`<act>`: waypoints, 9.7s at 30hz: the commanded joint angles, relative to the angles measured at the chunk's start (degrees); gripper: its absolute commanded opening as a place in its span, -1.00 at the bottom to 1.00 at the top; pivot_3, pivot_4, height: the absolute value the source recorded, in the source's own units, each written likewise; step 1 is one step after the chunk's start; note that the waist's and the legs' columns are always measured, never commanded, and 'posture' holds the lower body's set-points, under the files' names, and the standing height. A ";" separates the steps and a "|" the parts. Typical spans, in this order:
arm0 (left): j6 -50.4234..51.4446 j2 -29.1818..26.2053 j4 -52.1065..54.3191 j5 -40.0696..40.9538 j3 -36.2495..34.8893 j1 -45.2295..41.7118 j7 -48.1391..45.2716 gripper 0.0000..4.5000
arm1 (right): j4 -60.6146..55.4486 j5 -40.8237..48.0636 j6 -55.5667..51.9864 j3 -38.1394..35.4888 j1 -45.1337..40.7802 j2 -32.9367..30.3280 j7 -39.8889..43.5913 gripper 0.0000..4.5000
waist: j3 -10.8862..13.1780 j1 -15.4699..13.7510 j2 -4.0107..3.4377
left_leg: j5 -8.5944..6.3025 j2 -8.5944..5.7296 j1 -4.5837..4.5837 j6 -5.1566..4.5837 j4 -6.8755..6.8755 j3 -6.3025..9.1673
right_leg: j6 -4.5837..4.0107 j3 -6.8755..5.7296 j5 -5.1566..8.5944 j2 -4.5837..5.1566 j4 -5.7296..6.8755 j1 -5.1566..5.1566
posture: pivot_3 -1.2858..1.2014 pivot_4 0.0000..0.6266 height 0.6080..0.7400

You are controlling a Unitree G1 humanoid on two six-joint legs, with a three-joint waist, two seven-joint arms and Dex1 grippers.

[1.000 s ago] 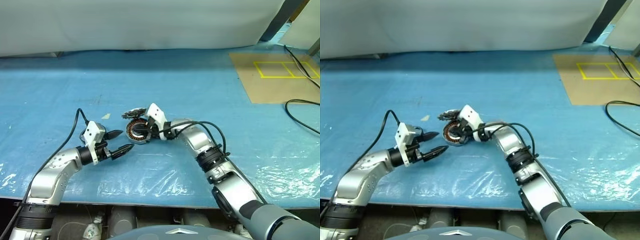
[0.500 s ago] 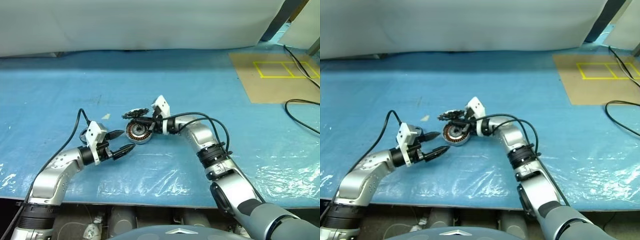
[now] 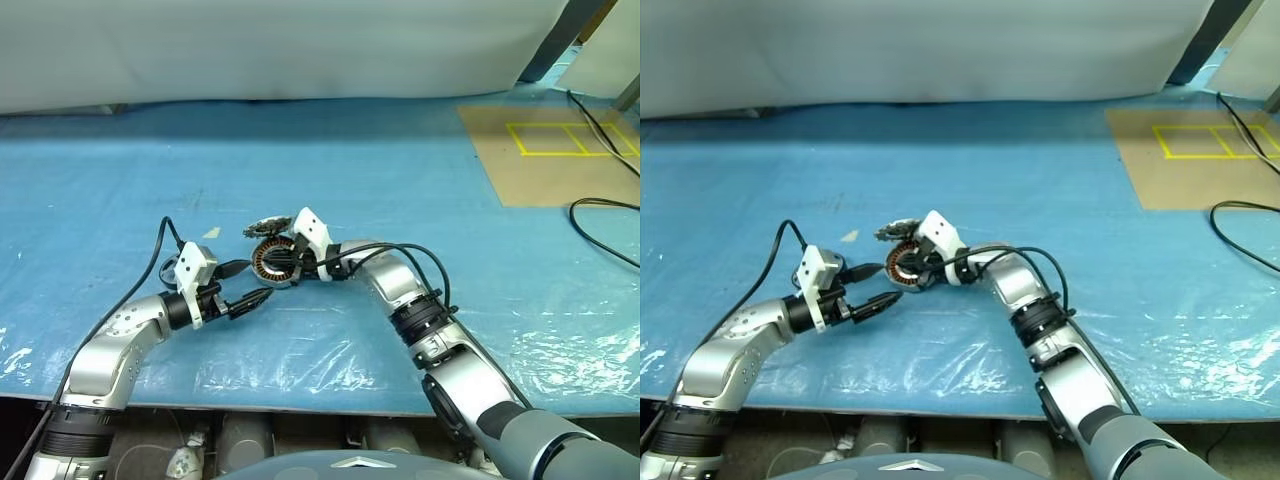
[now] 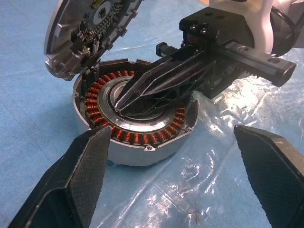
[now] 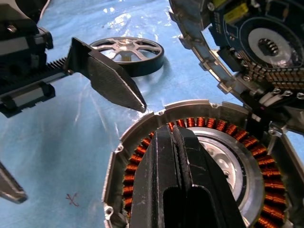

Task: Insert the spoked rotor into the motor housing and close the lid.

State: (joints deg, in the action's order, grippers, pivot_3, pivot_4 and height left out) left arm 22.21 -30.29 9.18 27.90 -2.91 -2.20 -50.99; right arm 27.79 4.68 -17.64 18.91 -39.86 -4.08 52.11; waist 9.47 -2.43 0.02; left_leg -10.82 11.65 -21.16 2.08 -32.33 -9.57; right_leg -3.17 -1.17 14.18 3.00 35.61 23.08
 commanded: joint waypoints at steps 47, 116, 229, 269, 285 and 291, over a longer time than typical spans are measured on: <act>-11.42 -23.05 -41.77 -24.21 17.20 -39.05 -32.19 0.94 | -46.46 17.40 -17.13 -12.87 20.28 -33.15 6.95 -0.99 | 0.04 -1.82 0.07 | 0.01 0.00 0.00 0.01 0.00 -0.02 | 0.03 0.02 -0.01 -0.03 0.00 0.00 | 0.03 -0.52 1.00; -24.00 -18.09 -52.48 -30.06 14.19 -44.27 -36.89 -0.07 | -42.29 14.01 -15.41 -9.06 19.05 -31.39 1.76 -1.00 | 0.06 -3.14 0.09 | 0.01 -0.07 -0.09 0.02 -0.01 0.06 | 0.06 -0.08 -0.03 0.06 0.03 0.01 | 0.03 -0.52 1.00; -10.01 -5.35 -28.54 -16.95 13.51 -36.05 -28.63 -0.56 | -42.58 12.24 -16.60 -11.50 22.66 -30.26 -3.89 -1.00 | -0.07 -2.95 -0.12 | 0.01 -0.09 -0.15 0.00 -0.02 -0.02 | 0.21 0.00 -0.09 0.06 0.05 0.12 | 0.03 -0.52 1.00; -0.04 -11.62 -16.56 -11.08 8.18 -29.12 -27.25 0.43 | -40.97 17.92 -18.84 -13.34 15.59 -27.86 -2.45 -1.00 | -0.04 -2.85 -0.10 | 0.01 -0.09 -0.18 0.01 0.01 -0.02 | 0.07 -0.02 0.00 0.07 0.02 0.13 | 0.03 -0.52 1.00; -1.78 -2.55 -11.43 -8.32 -0.22 -18.25 -6.68 0.43 | -22.76 14.19 -14.45 -1.85 3.57 -14.38 2.45 -1.00 | -0.04 -1.88 -0.09 | 0.01 -0.04 -0.23 0.00 -0.12 0.00 | 0.05 -0.07 0.01 0.05 0.08 0.12 | 0.03 -0.52 1.00; -2.61 -3.60 -14.27 -8.01 -1.66 -18.67 -5.96 0.43 | -12.97 10.14 -8.83 0.07 0.04 -9.33 2.06 -1.00 | -0.04 -1.47 -0.08 | 0.01 -0.03 -0.26 0.00 -0.09 0.01 | 0.05 -0.11 0.00 0.05 0.06 0.13 | 0.03 -0.52 1.00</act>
State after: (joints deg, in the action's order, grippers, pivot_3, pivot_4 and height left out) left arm 20.66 -32.86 -4.86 19.00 -2.34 -20.36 -56.92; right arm 13.70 15.70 -28.82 18.98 -38.51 -14.08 54.61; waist 9.43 -3.90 -0.06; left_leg -10.81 11.63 -21.43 2.08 -32.42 -9.56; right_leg -3.11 -1.28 14.18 3.05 35.68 23.22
